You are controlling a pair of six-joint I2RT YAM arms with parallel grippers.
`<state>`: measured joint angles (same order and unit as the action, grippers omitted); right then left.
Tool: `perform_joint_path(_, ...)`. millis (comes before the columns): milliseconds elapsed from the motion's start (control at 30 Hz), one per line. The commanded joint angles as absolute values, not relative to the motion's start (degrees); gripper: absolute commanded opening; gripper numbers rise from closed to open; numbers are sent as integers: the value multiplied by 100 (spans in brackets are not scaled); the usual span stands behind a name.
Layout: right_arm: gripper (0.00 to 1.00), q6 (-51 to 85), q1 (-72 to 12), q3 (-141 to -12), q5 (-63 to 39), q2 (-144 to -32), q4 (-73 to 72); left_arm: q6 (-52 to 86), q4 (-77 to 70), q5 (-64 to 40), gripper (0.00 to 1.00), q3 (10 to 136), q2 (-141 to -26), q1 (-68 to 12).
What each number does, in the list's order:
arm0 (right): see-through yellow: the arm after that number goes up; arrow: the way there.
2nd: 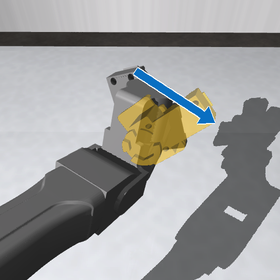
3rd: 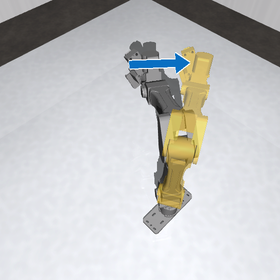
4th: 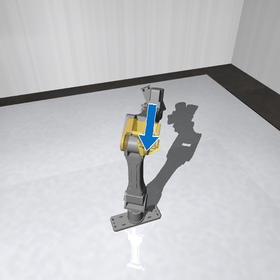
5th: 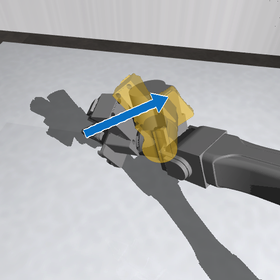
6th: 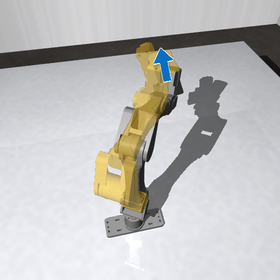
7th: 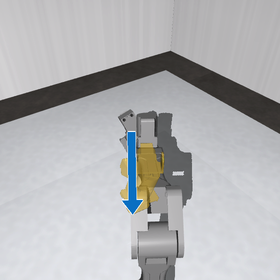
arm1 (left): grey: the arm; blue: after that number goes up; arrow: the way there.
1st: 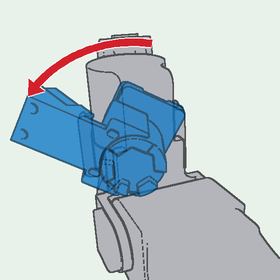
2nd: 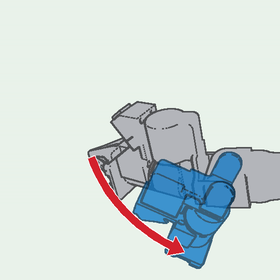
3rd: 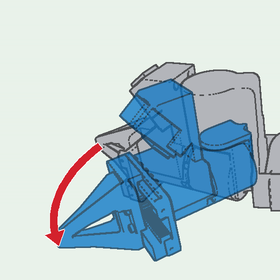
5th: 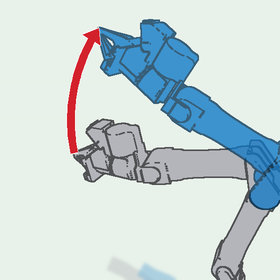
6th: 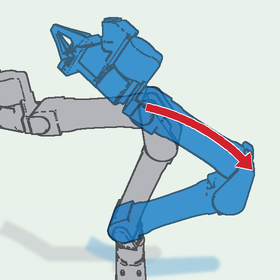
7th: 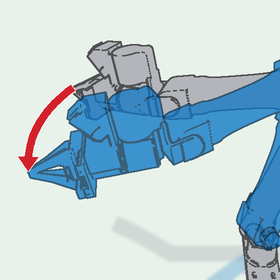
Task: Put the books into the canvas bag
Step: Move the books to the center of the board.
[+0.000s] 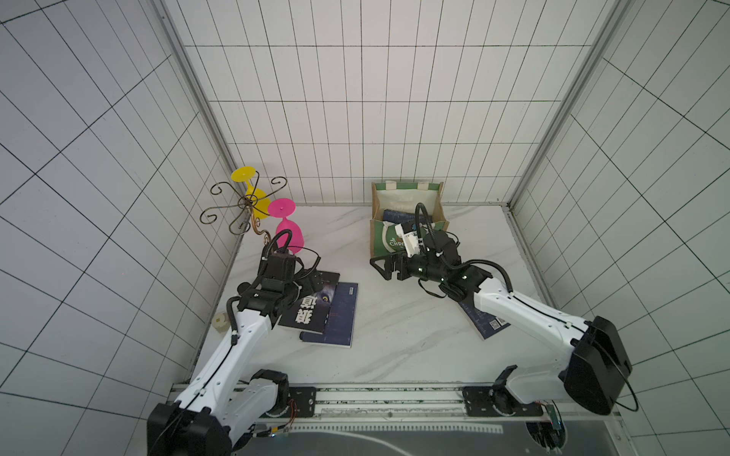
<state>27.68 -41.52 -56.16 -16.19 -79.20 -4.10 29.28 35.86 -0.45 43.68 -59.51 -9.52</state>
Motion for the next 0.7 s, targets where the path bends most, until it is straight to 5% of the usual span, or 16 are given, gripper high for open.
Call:
perform_joint_path(0,98,2825,-4278,-4966,-1947,-7731,-943,3202,3240,546,97,4385,-6293,-828)
perform_joint_path(467,99,2892,-4414,-3494,-2330,-7130,-1442,3507,2878,589,97,4436,-8164,-18)
perform_joint_path(667,98,2987,-4395,-3144,-2227,-6921,-1524,3700,2637,339,97,3919,-7829,-88)
